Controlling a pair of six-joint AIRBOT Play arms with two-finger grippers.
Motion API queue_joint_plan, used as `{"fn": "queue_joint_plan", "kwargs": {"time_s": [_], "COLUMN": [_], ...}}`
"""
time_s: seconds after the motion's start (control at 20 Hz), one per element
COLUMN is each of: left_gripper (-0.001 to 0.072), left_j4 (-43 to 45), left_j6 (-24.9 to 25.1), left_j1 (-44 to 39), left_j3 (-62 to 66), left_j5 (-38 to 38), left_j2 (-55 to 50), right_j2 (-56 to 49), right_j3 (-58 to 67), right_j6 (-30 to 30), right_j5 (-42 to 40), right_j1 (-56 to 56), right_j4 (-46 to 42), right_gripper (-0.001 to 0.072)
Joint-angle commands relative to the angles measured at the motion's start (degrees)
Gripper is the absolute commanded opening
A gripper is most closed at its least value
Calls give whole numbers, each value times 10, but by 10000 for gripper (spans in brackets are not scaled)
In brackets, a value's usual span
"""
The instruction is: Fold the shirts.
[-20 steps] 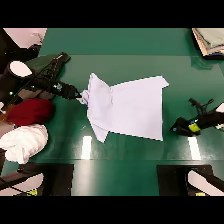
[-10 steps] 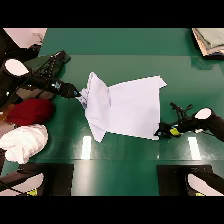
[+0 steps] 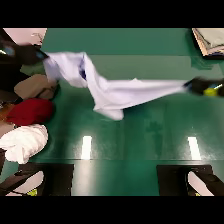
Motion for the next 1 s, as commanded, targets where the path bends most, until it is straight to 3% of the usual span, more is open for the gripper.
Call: {"fn": "queue_joint_plan", "kwargs": {"time_s": [0.0, 0.4, 0.6, 0.8, 0.95], "left_gripper": [24, 24, 24, 23, 24], "left_j4": [-19, -26, -43, -30, -31], "left_j6": [-8, -8, -19, -19, -30], "left_j1": [19, 19, 19, 19, 19], "left_j3": [94, 256, 302, 217, 130], "left_j5": [10, 18, 22, 16, -13], "left_j2": [35, 49, 49, 32, -28], "right_j2": [34, 35, 35, 35, 35], "right_j3": [156, 331, 373, 269, 129], "right_j6": [0, 0, 9, 54, 59], "right_j5": [-2, 27, 80, 151, 150], "right_j1": [-61, -87, -87, -87, -87], "right_j4": [2, 2, 1, 3, 2], "right_gripper": [11, 11, 11, 11, 11]}}
